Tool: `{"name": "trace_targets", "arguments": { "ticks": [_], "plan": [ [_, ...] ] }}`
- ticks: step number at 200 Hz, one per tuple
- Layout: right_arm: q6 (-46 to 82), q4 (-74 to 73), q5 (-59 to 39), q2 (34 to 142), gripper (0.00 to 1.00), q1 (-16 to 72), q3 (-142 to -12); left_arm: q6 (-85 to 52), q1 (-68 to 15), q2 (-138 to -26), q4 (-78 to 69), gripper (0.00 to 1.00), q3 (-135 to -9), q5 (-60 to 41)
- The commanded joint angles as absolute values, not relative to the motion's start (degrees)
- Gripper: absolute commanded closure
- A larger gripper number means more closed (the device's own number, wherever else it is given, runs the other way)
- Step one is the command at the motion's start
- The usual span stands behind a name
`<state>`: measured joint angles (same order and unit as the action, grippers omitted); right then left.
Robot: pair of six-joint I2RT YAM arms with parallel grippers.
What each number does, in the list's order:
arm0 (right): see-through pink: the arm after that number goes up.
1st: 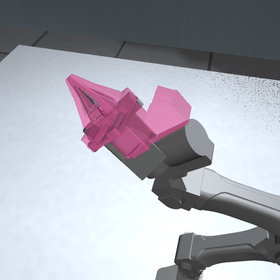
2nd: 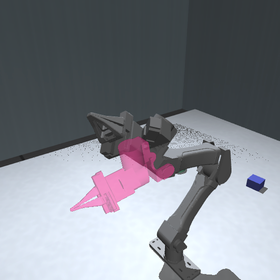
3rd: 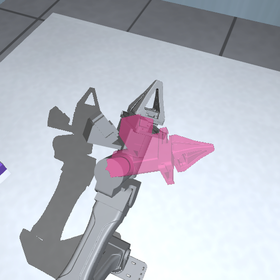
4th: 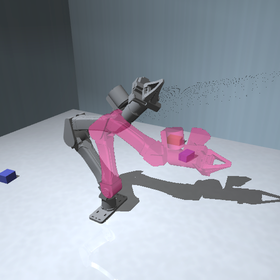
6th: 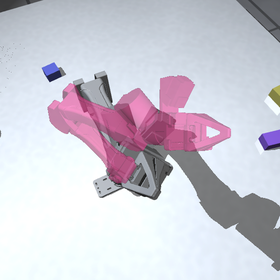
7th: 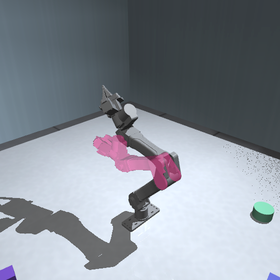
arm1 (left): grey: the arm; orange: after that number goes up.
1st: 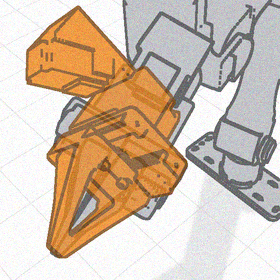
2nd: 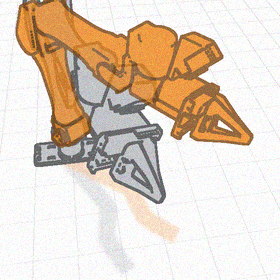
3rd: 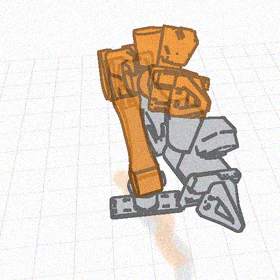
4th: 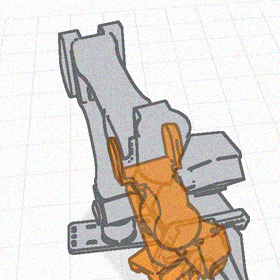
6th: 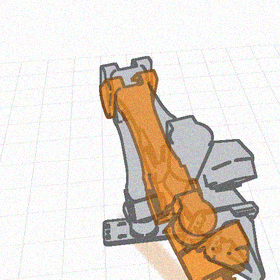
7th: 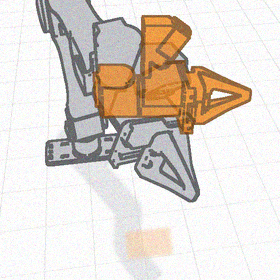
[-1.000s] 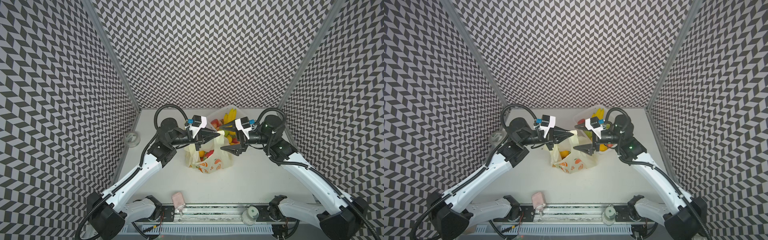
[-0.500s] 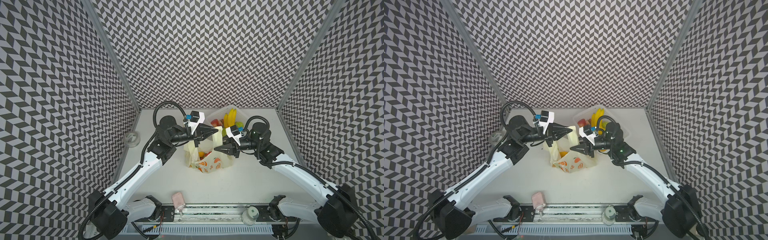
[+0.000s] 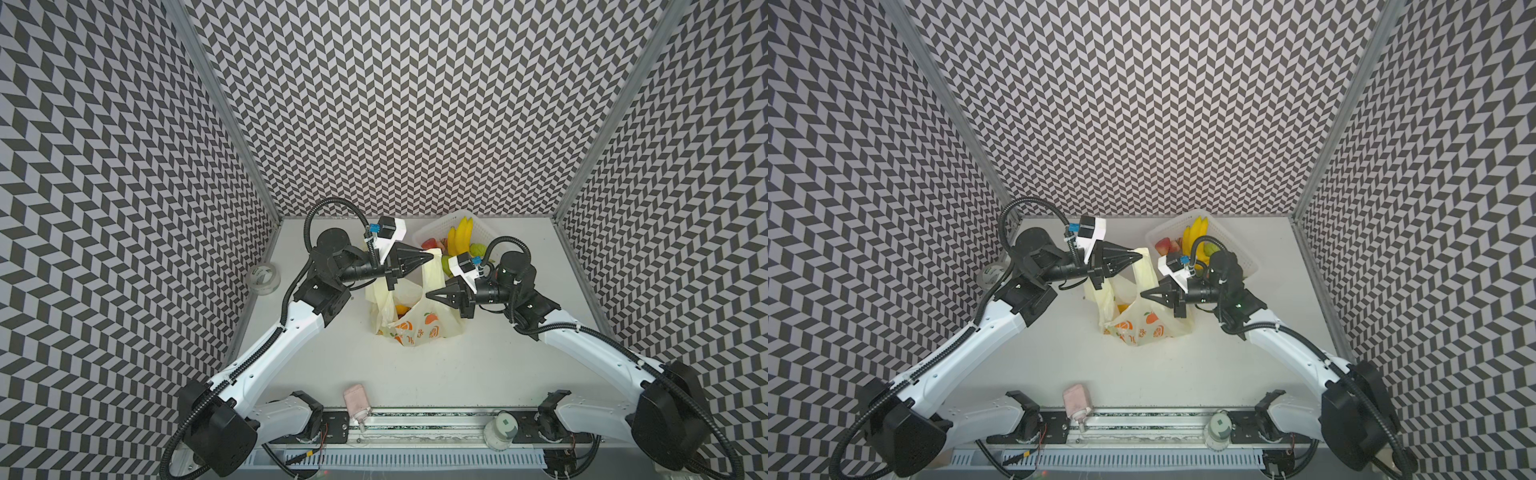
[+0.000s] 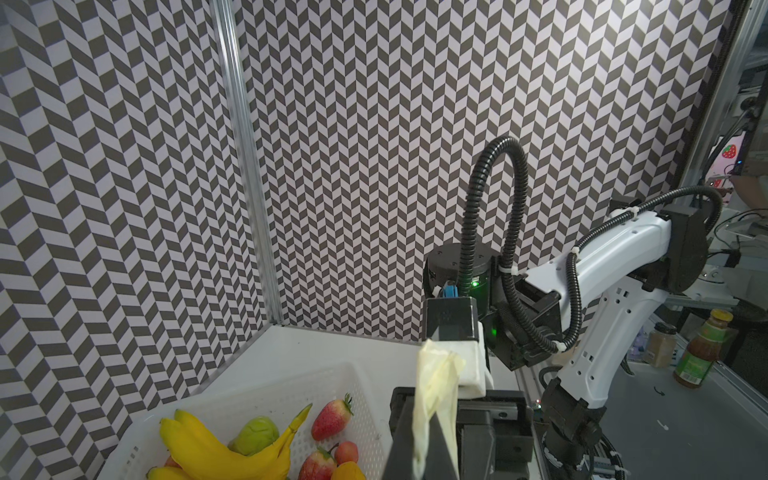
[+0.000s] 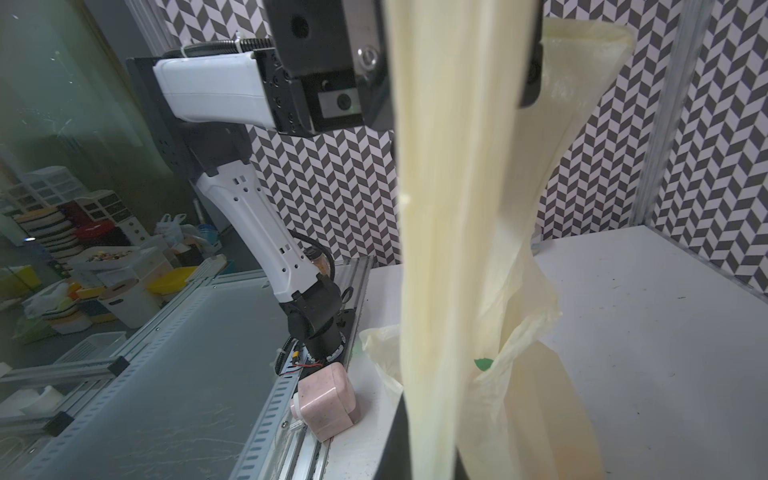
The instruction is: Place the fake fruits into the plastic bag and tie a complex knot
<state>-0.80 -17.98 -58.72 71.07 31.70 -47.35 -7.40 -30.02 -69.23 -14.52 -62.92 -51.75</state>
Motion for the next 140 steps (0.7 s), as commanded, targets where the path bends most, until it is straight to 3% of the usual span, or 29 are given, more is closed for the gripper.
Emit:
{"name": "trace_targets", "arguments": {
  "ticks": [1,35,68,140],
  "plan": [
    [-1.43,-17.13,-55.93,71.0,1.0,31.69,-47.41,-9.07,-28.53,-66.71,-19.55,0.84,-64.48,-51.84],
    [-1.22,-17.76,-55.62,69.86,1.0,30.85,-47.29,-9.67,-25.66,-61.67,-18.42,0.53,-62.01,-52.01],
    [-2.35,-16.81,-55.47,68.68,1.0,30.5,-47.55,-9.32,-20.68,-52.33,-12.63,0.34,-55.29,-46.64],
    [-2.36,-16.76,-54.62,66.93,1.0,30.32,-47.11,-11.65,-16.75,-37.54,-11.39,0.14,-35.51,-30.84]
  ]
}}
